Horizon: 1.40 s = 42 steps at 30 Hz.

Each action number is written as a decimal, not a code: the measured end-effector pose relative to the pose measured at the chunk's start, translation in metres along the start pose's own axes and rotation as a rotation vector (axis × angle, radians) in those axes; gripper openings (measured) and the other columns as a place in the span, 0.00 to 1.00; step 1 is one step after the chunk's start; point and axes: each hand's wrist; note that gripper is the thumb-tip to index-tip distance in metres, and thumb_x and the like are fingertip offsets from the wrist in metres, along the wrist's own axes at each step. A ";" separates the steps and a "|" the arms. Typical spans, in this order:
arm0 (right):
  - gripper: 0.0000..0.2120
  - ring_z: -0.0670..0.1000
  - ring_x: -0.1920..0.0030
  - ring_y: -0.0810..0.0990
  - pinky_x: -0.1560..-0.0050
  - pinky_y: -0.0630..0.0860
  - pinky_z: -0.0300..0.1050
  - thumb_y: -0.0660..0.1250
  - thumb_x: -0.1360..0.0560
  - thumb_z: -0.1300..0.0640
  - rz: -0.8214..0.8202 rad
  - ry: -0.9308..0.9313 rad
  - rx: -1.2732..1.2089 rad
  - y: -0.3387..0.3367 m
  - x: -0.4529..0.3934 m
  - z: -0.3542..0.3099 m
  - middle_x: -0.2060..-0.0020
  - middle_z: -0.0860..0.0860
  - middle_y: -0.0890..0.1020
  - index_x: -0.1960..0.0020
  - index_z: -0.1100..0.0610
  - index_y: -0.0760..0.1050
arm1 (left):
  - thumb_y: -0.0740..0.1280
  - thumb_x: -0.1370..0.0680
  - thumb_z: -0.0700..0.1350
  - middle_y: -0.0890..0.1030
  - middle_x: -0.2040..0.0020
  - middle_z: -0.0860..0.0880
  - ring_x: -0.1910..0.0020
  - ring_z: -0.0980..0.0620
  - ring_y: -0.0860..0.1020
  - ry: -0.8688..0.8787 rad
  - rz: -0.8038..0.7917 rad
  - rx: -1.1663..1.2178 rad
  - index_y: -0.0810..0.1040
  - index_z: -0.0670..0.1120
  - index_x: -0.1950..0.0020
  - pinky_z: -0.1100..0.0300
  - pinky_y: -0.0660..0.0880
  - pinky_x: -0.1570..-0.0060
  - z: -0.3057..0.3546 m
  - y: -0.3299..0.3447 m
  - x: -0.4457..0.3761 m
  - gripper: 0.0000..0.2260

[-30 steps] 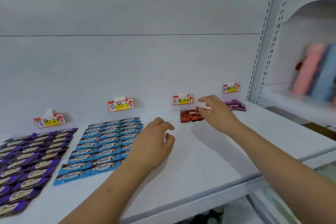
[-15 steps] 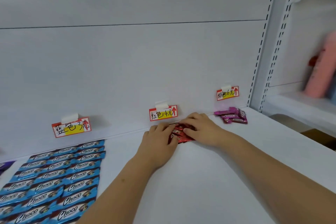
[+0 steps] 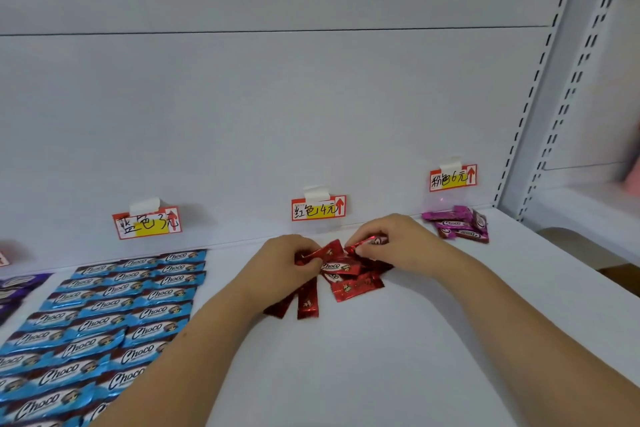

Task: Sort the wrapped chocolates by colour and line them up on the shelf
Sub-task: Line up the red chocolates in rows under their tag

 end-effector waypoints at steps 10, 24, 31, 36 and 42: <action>0.09 0.41 0.68 0.76 0.64 0.73 0.33 0.60 0.18 0.59 0.127 0.051 -0.267 0.000 -0.002 -0.006 0.69 0.47 0.79 0.45 0.52 0.78 | 0.66 0.20 0.52 0.83 0.57 0.58 0.58 0.59 0.82 -0.163 0.194 0.308 0.83 0.55 0.51 0.67 0.75 0.60 0.007 -0.001 0.004 0.07; 0.10 0.43 0.47 0.82 0.37 0.75 0.49 0.74 0.28 0.62 0.065 -0.061 -0.102 0.007 -0.024 0.022 0.51 0.42 0.85 0.57 0.47 0.84 | 0.63 0.22 0.39 0.75 0.45 0.55 0.45 0.57 0.72 -0.112 0.339 -0.054 0.78 0.54 0.48 0.65 0.67 0.47 -0.005 -0.006 -0.001 0.11; 0.17 0.36 0.46 0.78 0.44 0.74 0.36 0.73 0.28 0.62 0.095 -0.127 0.059 0.012 -0.030 0.024 0.51 0.38 0.82 0.45 0.44 0.78 | 0.67 0.27 0.67 0.73 0.48 0.55 0.48 0.56 0.73 -0.196 0.143 -0.326 0.75 0.54 0.41 0.57 0.76 0.45 -0.010 0.003 -0.011 0.22; 0.16 0.44 0.43 0.73 0.40 0.68 0.39 0.73 0.26 0.57 0.136 -0.190 0.255 0.009 -0.031 0.023 0.47 0.41 0.78 0.40 0.46 0.78 | 0.65 0.25 0.65 0.74 0.48 0.52 0.49 0.54 0.75 -0.248 0.263 -0.395 0.75 0.52 0.46 0.57 0.77 0.49 -0.009 0.000 -0.012 0.19; 0.18 0.48 0.42 0.75 0.41 0.68 0.39 0.69 0.23 0.55 0.060 -0.141 0.361 0.003 -0.025 0.019 0.44 0.48 0.79 0.34 0.50 0.75 | 0.61 0.19 0.45 0.74 0.38 0.55 0.38 0.55 0.71 0.136 0.082 -0.445 0.77 0.53 0.39 0.59 0.72 0.39 -0.002 -0.017 -0.001 0.11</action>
Point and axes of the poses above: each hand's wrist, its own x-axis away from the middle knuckle, its own y-axis out of the palm, z = x × y
